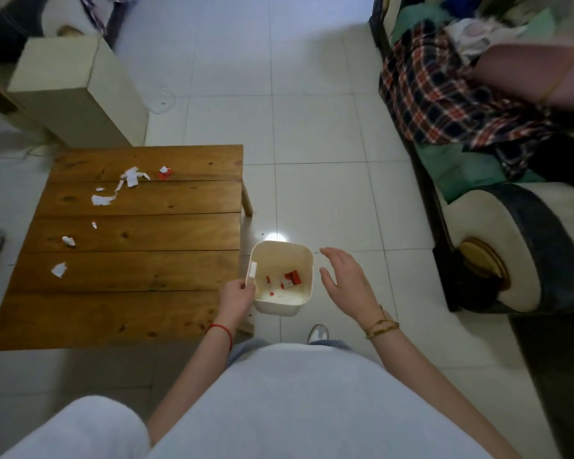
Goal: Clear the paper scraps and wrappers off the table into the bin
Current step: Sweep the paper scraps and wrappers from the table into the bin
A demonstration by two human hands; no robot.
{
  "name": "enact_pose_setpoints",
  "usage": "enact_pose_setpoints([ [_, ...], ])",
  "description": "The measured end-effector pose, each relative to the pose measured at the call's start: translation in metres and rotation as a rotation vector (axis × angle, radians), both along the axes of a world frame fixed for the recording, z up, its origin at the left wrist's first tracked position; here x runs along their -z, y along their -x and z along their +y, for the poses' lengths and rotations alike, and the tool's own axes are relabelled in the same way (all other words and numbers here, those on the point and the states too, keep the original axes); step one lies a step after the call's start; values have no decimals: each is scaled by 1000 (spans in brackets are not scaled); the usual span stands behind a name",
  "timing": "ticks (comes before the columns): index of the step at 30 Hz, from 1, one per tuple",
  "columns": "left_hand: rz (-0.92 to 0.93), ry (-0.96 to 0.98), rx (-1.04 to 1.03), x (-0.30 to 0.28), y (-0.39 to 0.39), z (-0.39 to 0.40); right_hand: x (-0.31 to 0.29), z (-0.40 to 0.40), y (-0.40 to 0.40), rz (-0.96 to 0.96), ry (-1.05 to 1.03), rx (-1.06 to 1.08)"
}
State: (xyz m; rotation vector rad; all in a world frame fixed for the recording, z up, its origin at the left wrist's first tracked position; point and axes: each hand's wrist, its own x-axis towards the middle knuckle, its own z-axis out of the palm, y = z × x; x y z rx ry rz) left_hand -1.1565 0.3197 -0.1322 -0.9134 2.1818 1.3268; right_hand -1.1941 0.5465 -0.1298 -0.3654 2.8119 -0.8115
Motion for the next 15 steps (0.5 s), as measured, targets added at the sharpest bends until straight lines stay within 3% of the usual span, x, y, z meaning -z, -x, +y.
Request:
enact_pose_setpoints([
  [7, -21, -20, -96, -3, 49, 38, -5, 37, 67, -2, 19, -62],
  [15, -25, 0, -285, 9, 134, 26, 8, 13, 191, -13, 8, -218],
])
